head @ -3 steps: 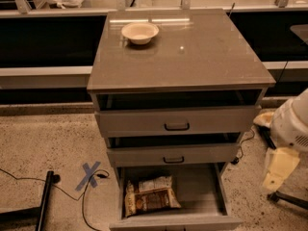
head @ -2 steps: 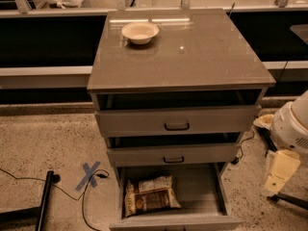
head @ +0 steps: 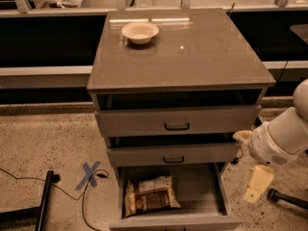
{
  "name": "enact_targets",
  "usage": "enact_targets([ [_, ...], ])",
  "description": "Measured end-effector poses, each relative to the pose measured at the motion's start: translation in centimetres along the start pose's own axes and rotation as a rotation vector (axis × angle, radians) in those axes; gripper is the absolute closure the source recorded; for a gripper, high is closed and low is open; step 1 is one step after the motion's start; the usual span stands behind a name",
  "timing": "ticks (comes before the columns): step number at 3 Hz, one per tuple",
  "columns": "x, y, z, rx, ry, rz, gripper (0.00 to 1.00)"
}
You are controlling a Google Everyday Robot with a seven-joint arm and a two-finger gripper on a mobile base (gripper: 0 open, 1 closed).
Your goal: Pick brown chip bag from top drawer and place on counter
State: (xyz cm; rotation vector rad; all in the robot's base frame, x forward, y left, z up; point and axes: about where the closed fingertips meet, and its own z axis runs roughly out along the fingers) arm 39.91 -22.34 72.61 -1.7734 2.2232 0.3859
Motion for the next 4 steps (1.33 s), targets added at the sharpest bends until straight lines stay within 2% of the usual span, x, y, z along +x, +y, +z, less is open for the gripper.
enact_targets([
  [1,-0.4,-1.1,-0.6,0.039,0.003,-0.001,0.0],
  [2,-0.9,-1.8,1.0,0.026,0.005,-0.016,0.0],
  [3,-0.6,-2.4,6.6,0.024,-0.026,-0.015,0.0],
  [4,-0.6,-3.2,13.7,0.043,-0.095,-0.075,0.0],
])
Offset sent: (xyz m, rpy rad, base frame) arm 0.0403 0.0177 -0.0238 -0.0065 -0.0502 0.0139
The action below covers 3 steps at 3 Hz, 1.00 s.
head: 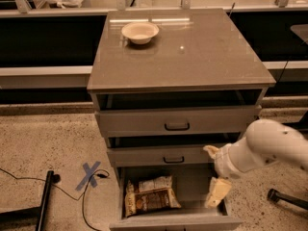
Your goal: Pick brown chip bag from top drawer and place on counter
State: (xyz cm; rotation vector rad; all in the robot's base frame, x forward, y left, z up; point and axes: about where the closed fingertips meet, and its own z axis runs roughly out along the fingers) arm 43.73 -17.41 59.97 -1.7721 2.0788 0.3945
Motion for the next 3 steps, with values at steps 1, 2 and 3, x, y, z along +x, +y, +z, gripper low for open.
enact_targets([
  [1,-0.2,-2.0,1.9,0.069,-0.037,-0.012,0.0],
  [2,-0.9,-1.7,2.4,0.046,-0.043,-0.052,0.0],
  [3,-3.5,-4.3,4.2,0.084,-0.171,-0.108,0.0],
])
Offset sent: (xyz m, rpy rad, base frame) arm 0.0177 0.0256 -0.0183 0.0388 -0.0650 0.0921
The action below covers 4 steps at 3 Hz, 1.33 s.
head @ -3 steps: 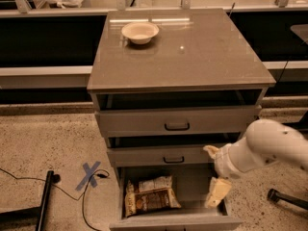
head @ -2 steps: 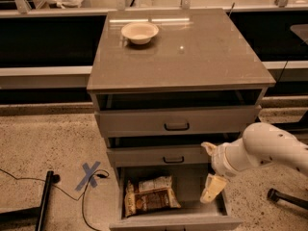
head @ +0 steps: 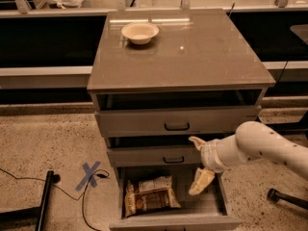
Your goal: Pick brown chip bag from top drawer and place on counter
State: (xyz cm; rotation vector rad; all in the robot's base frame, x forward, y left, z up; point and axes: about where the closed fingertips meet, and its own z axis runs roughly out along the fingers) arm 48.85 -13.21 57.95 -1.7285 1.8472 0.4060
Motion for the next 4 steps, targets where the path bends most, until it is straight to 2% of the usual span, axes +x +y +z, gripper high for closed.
enact_targets([
  [1,0.4,-1.2,6.3,-0.013,-0.125,-0.107,0.0],
  [2,2.3,-0.2,13.0,-0.11,-0.208,-0.211,0.0],
  [3,5.0,2.2,18.2,-0.258,-0.267,-0.253,0.0],
  [4,5.0,2.2,18.3,-0.257,-0.267,-0.252,0.0],
])
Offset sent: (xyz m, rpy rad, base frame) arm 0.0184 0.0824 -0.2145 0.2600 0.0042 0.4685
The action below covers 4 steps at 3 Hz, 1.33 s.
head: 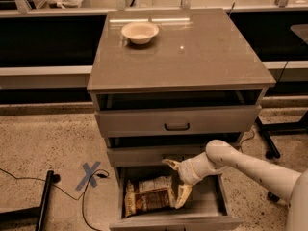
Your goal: Pick brown chip bag from top drawer and place on counter
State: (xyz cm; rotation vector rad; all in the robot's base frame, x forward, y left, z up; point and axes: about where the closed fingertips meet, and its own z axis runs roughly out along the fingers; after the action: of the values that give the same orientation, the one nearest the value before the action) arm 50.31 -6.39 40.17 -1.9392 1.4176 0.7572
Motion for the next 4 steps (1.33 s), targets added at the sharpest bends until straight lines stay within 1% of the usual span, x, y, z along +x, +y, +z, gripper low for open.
enact_targets([
  [1,3.2,-0.2,1.6,0.038,-0.061,0.037,0.0],
  [2,6.1,0.5,2.5,0.004,-0.09,0.065,0.0],
  [3,9.5,1.2,4.2,-0.047,-0.104,0.119,0.0],
  [4,13.0,1.7,5.7,-0.054,-0.128,0.185,0.0],
])
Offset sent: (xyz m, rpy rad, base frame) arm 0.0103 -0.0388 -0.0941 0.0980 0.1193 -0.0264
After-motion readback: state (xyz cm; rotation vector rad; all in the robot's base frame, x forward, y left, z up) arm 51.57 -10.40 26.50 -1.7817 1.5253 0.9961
